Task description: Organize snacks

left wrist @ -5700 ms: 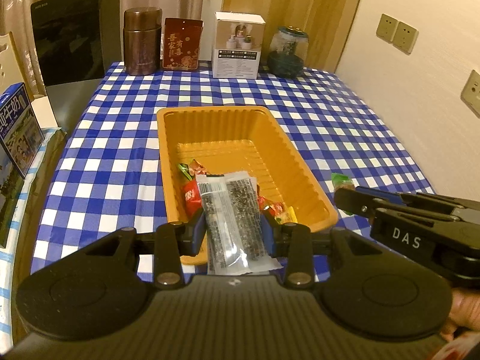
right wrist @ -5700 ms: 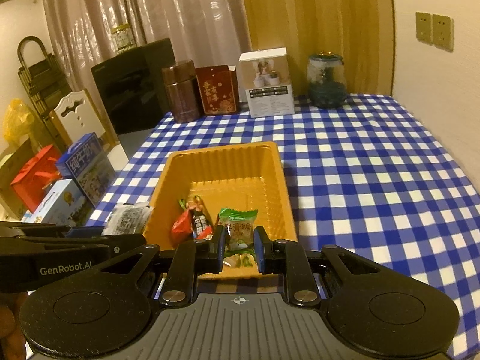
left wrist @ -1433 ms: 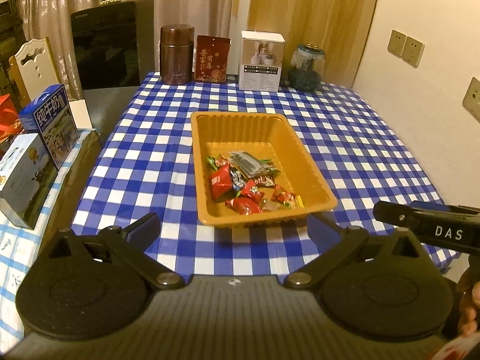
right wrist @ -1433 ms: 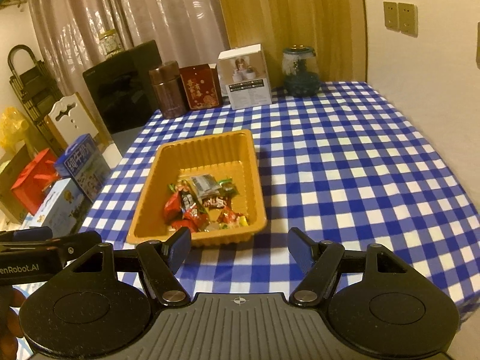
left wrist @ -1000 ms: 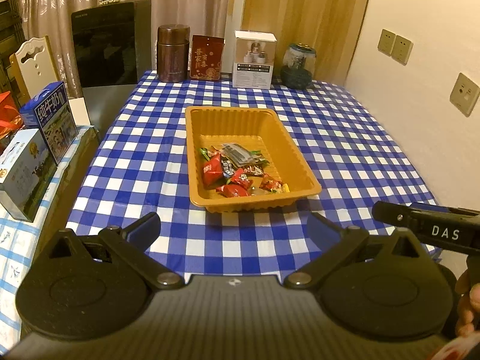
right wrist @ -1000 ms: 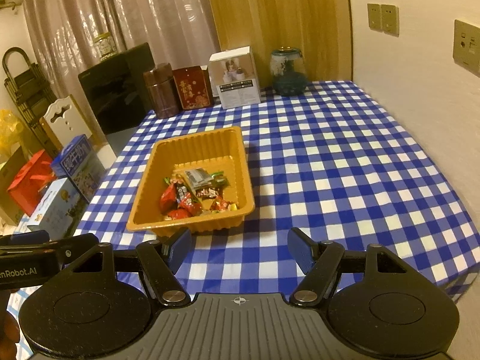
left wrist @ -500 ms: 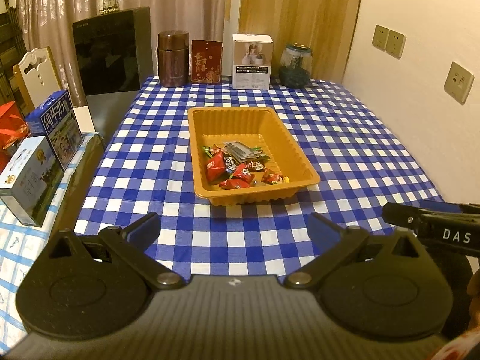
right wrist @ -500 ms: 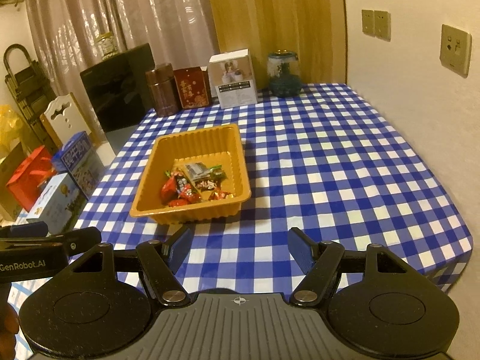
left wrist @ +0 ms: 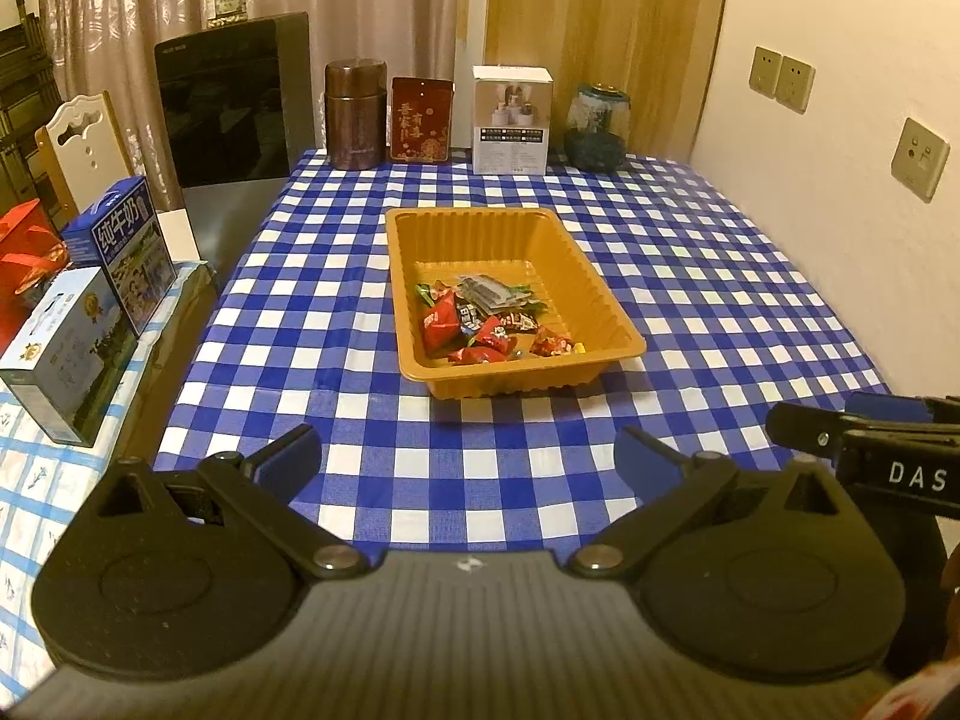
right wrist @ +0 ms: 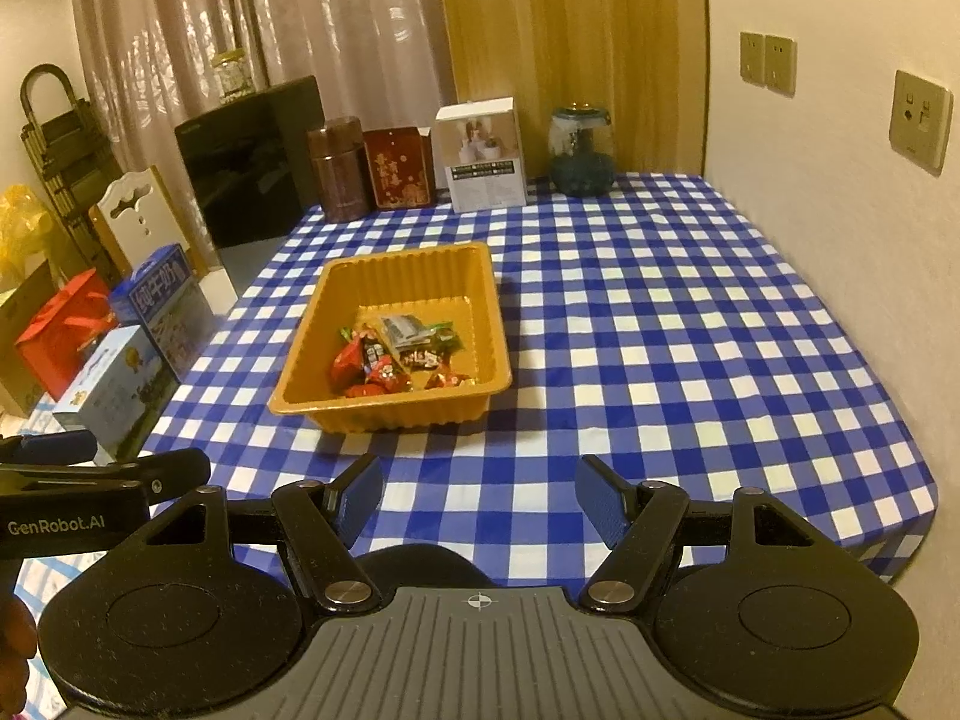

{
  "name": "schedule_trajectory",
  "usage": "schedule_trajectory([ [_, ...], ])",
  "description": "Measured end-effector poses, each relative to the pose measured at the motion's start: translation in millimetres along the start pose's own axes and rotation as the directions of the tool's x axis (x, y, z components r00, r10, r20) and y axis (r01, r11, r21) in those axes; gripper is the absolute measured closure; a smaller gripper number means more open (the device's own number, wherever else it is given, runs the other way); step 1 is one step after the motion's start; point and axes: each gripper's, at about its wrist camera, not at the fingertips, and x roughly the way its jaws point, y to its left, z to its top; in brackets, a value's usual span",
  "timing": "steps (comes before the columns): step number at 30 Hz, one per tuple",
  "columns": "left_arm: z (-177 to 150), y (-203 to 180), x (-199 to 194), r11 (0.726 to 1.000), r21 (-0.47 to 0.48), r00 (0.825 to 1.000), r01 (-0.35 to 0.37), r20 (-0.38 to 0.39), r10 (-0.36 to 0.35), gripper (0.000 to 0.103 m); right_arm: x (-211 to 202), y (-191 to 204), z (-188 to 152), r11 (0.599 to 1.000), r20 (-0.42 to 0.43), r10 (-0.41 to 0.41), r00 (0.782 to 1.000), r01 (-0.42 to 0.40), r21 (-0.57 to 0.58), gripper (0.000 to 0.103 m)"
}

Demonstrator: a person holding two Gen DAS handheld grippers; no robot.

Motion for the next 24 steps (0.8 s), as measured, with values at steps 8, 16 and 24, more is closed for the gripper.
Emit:
schedule_trajectory([
  [8,1.7,0.6,-2.3,1.000,0.000,1.000,0.003,0.009,-0.003,0.000,-0.9,1.3,0.3,1.000,0.004,-0.002,1.000,0.002,0.001,0.032],
  [16,1.8,0.8,-3.0,1.000,0.000,1.000,0.004,0.012,-0.004,0.000,-1.2,1.3,1.3,1.000,0.006,-0.002,1.000,0.002,0.003,0.032],
  [24,3.4,1.6,-4.1,1.000,0.001,1.000,0.003,0.016,-0.003,0.000,-0.7,1.8,1.3,1.000,0.008,-0.002,1.000,0.002,0.002,0.032],
])
